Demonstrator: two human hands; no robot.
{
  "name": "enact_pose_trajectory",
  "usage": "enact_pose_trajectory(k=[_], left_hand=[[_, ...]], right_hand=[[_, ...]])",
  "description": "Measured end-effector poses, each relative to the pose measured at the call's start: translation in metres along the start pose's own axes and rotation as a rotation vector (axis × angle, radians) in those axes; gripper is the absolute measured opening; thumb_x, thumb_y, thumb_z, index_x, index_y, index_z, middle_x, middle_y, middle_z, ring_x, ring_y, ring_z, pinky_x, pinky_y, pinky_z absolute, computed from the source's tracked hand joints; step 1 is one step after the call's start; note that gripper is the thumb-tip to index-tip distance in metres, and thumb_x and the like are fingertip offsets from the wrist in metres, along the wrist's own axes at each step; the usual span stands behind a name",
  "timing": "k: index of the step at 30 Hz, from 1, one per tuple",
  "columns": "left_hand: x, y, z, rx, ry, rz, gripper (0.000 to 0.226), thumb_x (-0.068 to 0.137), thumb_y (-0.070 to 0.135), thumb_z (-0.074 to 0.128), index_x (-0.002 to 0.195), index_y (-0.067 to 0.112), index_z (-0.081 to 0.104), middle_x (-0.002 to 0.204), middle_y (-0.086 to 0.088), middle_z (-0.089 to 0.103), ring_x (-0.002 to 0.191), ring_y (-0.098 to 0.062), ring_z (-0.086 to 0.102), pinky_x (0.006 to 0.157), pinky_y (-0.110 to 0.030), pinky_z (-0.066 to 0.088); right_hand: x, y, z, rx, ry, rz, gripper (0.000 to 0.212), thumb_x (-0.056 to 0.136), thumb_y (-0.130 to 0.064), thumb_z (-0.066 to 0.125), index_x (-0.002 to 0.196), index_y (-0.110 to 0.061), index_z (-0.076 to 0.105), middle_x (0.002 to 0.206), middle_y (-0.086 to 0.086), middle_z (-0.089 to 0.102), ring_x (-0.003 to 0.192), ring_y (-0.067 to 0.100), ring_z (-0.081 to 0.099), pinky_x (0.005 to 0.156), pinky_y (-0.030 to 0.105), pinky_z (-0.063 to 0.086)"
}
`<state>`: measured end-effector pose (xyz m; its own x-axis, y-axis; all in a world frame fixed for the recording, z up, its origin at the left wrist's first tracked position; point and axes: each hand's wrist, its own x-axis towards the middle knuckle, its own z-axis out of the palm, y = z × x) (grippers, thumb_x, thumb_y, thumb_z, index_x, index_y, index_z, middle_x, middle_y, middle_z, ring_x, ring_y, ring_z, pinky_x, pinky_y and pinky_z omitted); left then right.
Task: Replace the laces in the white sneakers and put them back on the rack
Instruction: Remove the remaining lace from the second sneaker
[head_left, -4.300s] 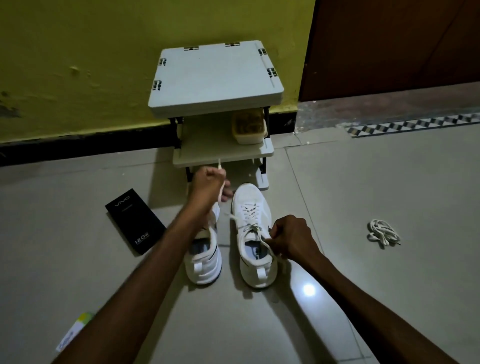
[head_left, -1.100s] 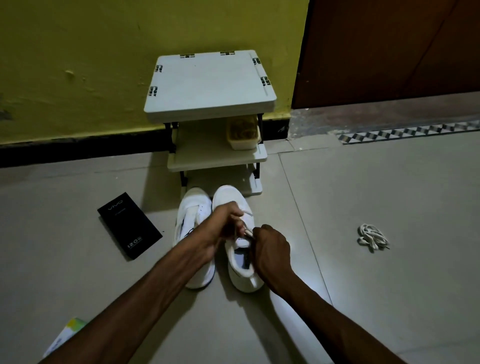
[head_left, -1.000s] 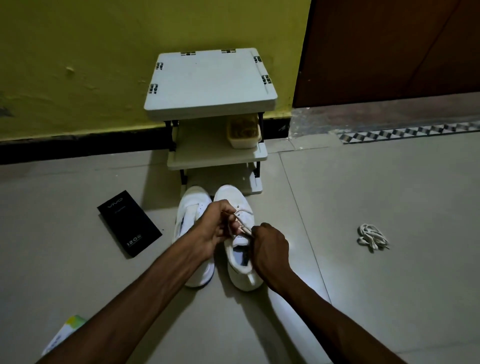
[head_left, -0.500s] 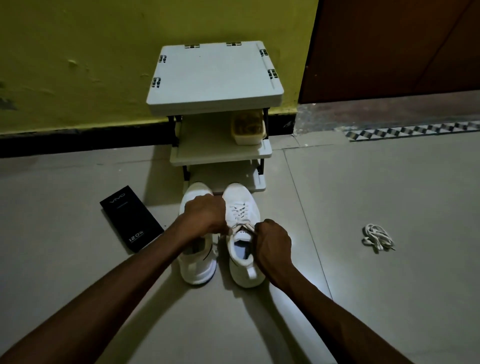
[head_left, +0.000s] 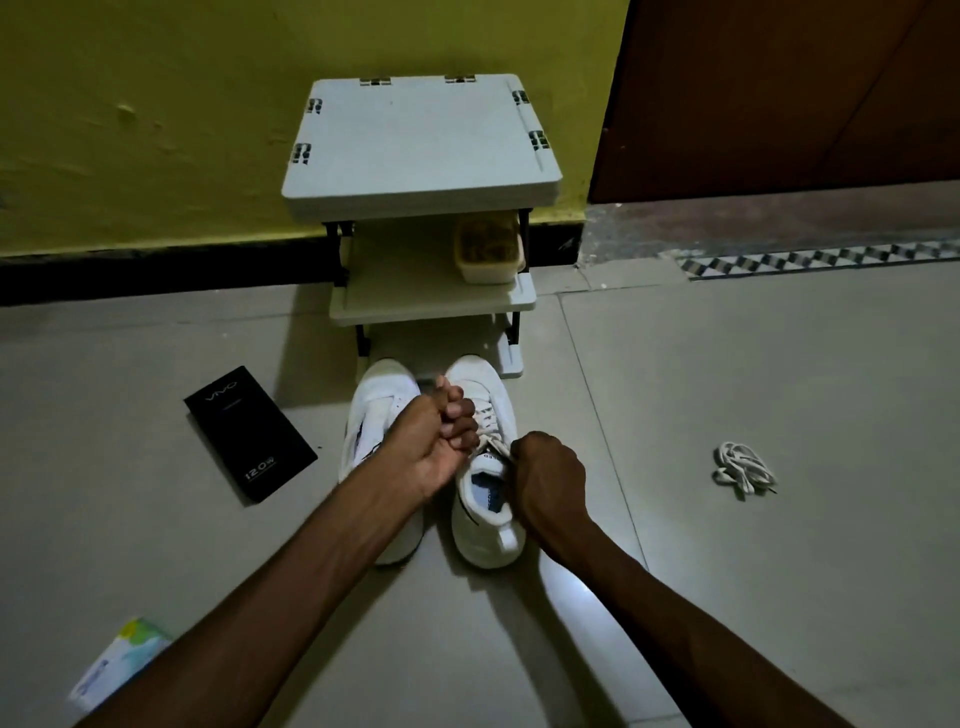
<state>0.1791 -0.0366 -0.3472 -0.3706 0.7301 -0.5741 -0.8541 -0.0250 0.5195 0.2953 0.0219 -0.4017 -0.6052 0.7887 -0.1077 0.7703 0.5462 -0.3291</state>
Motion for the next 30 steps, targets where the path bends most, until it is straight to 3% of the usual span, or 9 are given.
enact_pose_trajectory(k=[7,10,13,15,17,18,21,25,30], left_hand=[[0.016,-0.031,0.015,-0.229,0.028,-0.086,0.041,0.106,0.017,0.031,0.067,0.016,0.042,0.040,0.005,0.031,0.026,-0.005,0.022,0.027,-0.017,0.016],[0.003,-0.020,0.036,-0.027,-0.029,0.018,0.036,0.106,0.027,0.035,0.076,0.014,0.048,0.047,0.004,0.039,0.033,-0.006,0.032,0.035,-0.017,0.026],[-0.007,0.007,0.043,0.500,-0.063,0.287,0.028,0.103,0.036,0.042,0.104,0.013,0.058,0.088,-0.002,0.067,0.079,-0.016,0.063,0.072,-0.026,0.048],[-0.005,0.025,0.027,1.256,0.045,0.384,0.044,0.095,0.049,0.054,0.127,0.019,0.052,0.125,-0.002,0.060,0.114,-0.022,0.057,0.096,-0.038,0.048],[0.000,0.031,0.004,1.820,0.230,0.460,0.052,0.088,0.051,0.063,0.130,0.022,0.053,0.135,-0.004,0.052,0.120,-0.025,0.051,0.100,-0.040,0.044],[-0.001,0.029,-0.005,1.912,0.270,0.525,0.043,0.087,0.047,0.066,0.122,0.022,0.059,0.129,-0.004,0.053,0.115,-0.024,0.052,0.095,-0.036,0.044],[-0.005,0.006,-0.023,1.856,0.182,0.622,0.022,0.085,0.040,0.070,0.096,0.024,0.061,0.102,0.001,0.055,0.092,-0.016,0.054,0.075,-0.028,0.037],[-0.003,-0.023,-0.040,1.859,0.104,0.802,0.018,0.090,0.023,0.062,0.101,0.018,0.050,0.089,-0.001,0.061,0.086,-0.021,0.057,0.069,-0.032,0.037],[0.001,-0.024,-0.053,1.628,0.059,0.867,0.018,0.090,0.017,0.055,0.101,0.028,0.047,0.074,0.006,0.060,0.070,-0.012,0.057,0.064,-0.037,0.047]], right_hand=[[0.000,-0.009,0.021,0.207,0.035,-0.007,0.014,0.080,-0.019,0.072,0.089,-0.009,0.067,0.095,0.008,0.066,0.089,0.026,0.062,0.068,0.030,0.046],[-0.002,-0.006,0.020,0.244,0.060,0.007,0.008,0.083,-0.014,0.067,0.080,-0.008,0.063,0.086,0.006,0.065,0.080,0.024,0.061,0.065,0.032,0.046],[-0.003,0.004,0.017,0.199,0.052,-0.035,0.028,0.081,-0.019,0.065,0.063,-0.017,0.045,0.067,-0.003,0.044,0.065,0.019,0.044,0.050,0.023,0.022],[-0.002,0.013,0.016,0.248,0.076,-0.092,0.034,0.082,-0.030,0.064,0.058,-0.019,0.043,0.059,-0.004,0.039,0.056,0.016,0.040,0.047,0.020,0.016],[-0.002,0.020,0.018,0.291,0.125,-0.144,0.039,0.085,-0.045,0.056,0.057,-0.019,0.046,0.052,-0.003,0.039,0.048,0.011,0.036,0.046,0.020,0.017],[-0.003,0.022,0.020,0.296,0.142,-0.171,0.041,0.087,-0.049,0.051,0.059,-0.019,0.047,0.051,-0.003,0.041,0.047,0.011,0.036,0.046,0.020,0.019],[-0.005,0.025,0.024,0.280,0.173,-0.218,0.039,0.092,-0.046,0.053,0.066,-0.018,0.054,0.055,-0.004,0.049,0.049,0.010,0.040,0.048,0.018,0.023],[-0.001,0.027,0.021,0.218,0.126,-0.278,0.031,0.093,-0.031,0.056,0.069,-0.012,0.057,0.062,0.005,0.061,0.054,0.020,0.047,0.052,0.026,0.028],[0.011,0.039,0.011,0.408,0.043,-0.177,0.044,0.089,-0.046,0.054,0.059,-0.014,0.057,0.051,0.001,0.055,0.048,0.012,0.050,0.050,0.028,0.036]])
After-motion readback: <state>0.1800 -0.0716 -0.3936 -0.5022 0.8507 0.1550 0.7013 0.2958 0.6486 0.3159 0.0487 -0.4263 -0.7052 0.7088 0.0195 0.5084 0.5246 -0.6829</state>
